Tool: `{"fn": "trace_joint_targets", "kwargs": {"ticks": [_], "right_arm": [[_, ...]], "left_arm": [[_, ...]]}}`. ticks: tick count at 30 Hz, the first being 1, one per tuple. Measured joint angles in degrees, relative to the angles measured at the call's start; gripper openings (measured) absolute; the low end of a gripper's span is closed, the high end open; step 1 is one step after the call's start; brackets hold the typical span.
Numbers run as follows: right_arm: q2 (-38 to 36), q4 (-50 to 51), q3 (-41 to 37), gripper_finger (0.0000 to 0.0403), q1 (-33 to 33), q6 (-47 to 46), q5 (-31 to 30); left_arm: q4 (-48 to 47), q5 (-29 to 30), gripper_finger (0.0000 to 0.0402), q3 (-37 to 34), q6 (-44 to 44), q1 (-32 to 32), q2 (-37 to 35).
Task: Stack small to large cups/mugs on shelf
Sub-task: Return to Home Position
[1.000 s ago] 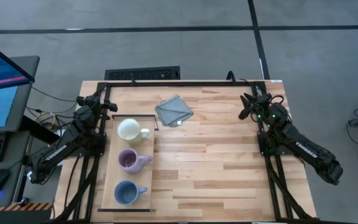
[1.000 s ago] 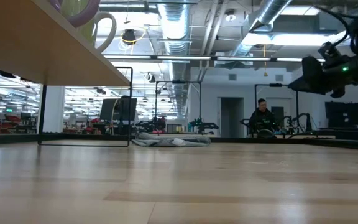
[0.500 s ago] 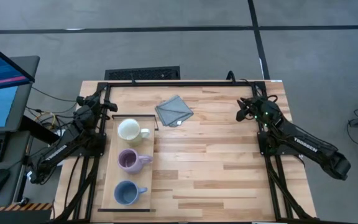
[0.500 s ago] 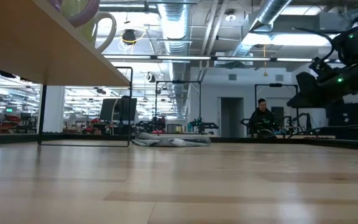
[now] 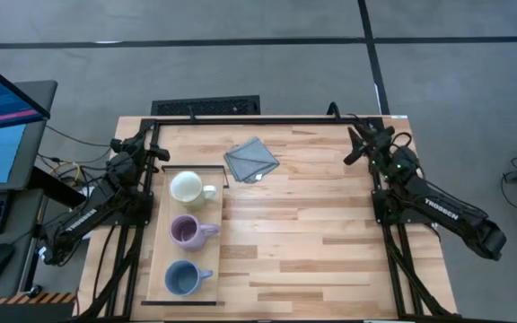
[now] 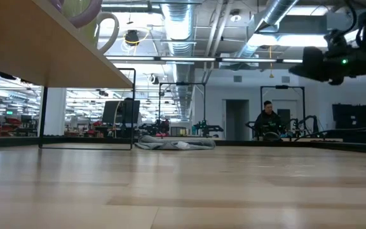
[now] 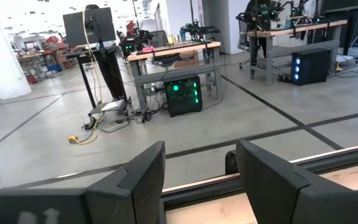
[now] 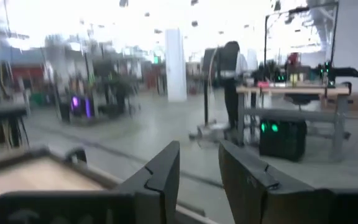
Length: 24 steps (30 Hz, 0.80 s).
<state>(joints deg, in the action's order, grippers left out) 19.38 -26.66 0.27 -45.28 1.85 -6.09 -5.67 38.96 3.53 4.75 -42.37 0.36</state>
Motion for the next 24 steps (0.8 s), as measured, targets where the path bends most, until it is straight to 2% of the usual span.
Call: {"fn": "trace_joint_targets", "kwargs": {"ticks": [4,7,16,20,24], "right_arm": [[0.0,-4.7,0.0,0.0134,-0.1,-4.3,0.0],[0.0,-4.6,0.0,0.0134,0.8,-5.8,0.2],[-1.0,-4.9,0.0,0.0134,5.4,0.2,0.2],[-4.1,-8.0,0.0,0.0134,5.8,1.2,-0.5],[-8.0,-5.9,0.0,0.0134,5.8,0.8,-2.9]], "left_arm": [[0.0,0.0,0.0189,0.0,0.0,0.0,0.0],[0.0,0.0,0.0189,0.0,0.0,0.0,0.0],[0.0,0.0,0.0189,0.0,0.0,0.0,0.0],[0.0,0.0,0.0189,0.0,0.0,0.0,0.0],[0.0,0.0,0.0189,0.0,0.0,0.0,0.0]]}}
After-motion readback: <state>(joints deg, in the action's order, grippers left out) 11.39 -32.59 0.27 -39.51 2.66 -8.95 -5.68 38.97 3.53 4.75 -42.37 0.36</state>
